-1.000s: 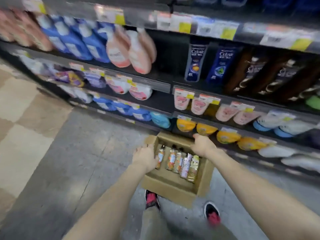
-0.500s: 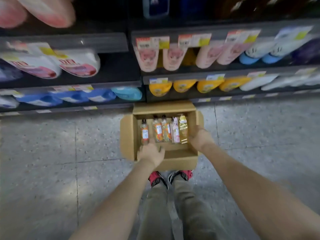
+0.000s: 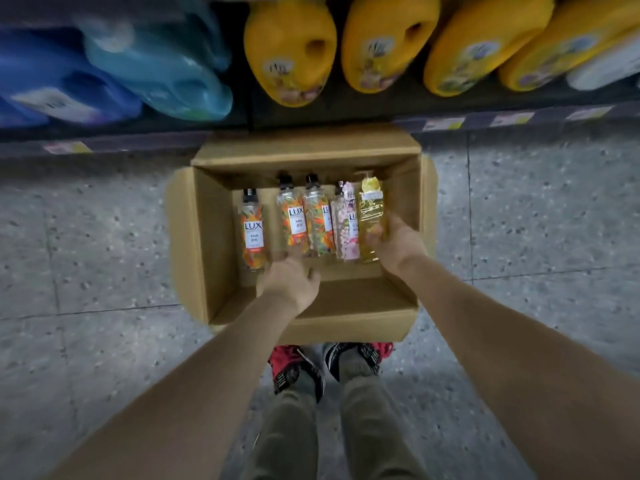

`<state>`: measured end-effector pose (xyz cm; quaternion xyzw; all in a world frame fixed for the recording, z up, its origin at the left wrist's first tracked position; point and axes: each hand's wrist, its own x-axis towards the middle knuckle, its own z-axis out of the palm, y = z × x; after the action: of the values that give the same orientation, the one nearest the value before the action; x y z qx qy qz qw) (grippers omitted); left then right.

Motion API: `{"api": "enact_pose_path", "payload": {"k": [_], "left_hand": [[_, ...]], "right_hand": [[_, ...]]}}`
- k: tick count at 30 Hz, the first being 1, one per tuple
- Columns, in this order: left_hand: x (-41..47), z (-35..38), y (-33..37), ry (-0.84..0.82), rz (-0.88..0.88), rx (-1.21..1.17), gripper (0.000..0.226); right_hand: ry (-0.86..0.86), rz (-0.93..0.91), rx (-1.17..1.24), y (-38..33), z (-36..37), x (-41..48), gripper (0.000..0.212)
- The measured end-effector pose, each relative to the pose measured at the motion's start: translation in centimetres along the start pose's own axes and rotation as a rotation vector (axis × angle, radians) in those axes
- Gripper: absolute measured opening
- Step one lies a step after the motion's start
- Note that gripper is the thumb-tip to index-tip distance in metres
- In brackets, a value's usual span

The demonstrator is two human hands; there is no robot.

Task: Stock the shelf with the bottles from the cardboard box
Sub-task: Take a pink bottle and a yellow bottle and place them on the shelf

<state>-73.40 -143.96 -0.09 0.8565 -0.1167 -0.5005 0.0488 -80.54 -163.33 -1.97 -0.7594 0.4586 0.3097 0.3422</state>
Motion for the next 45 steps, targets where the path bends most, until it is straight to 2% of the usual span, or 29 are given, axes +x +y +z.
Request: {"api": "enact_pose_path", "payload": {"k": [9,15,19,24,27,32,34,38,40,45], "left_hand": [[12.1,5.4,2.3,0.181,0.078,-0.009,0.060],[17.8,6.7,4.6,0.144,0.105,-0.007,0.063],[20.0,7.5,5.4,0.162,0.110,0.024,0.064],[22.7,7.6,6.5,0.144,0.101,0.074,0.089],[23.6,7.6,7.3,0.136,0.093,0.197,0.101],[24.3,8.1,7.6,0.131,0.024,0.269,0.121],[24.5,8.4,7.4,0.150,0.020,0.261,0.112],[24.1,9.1,6.5,0.205,0.037,0.160,0.101],[23.5,9.8,5.7,0.255,0.042,0.169,0.095],[21.7,11.7,4.5,0.304,0.024,0.217,0.086]], "right_hand": [[0.063,-0.051,-0.034,1.2,4.8,11.9,0.079],[0.067,-0.033,-0.106,1.9,6.4,16.5,0.084],[0.179,-0.049,-0.069,2.7,7.1,18.1,0.084],[0.204,-0.044,-0.104,2.5,7.4,19.2,0.095],[0.178,-0.069,-0.181,2.4,7.5,19.7,0.098],[0.138,-0.121,-0.287,2.5,7.3,19.3,0.121],[0.134,-0.116,-0.283,2.4,7.3,19.5,0.115],[0.160,-0.063,-0.070,2.5,7.2,19.8,0.093],[0.142,-0.069,-0.043,2.9,7.3,19.7,0.086],[0.101,-0.100,-0.095,3.4,8.3,19.2,0.083]]}}
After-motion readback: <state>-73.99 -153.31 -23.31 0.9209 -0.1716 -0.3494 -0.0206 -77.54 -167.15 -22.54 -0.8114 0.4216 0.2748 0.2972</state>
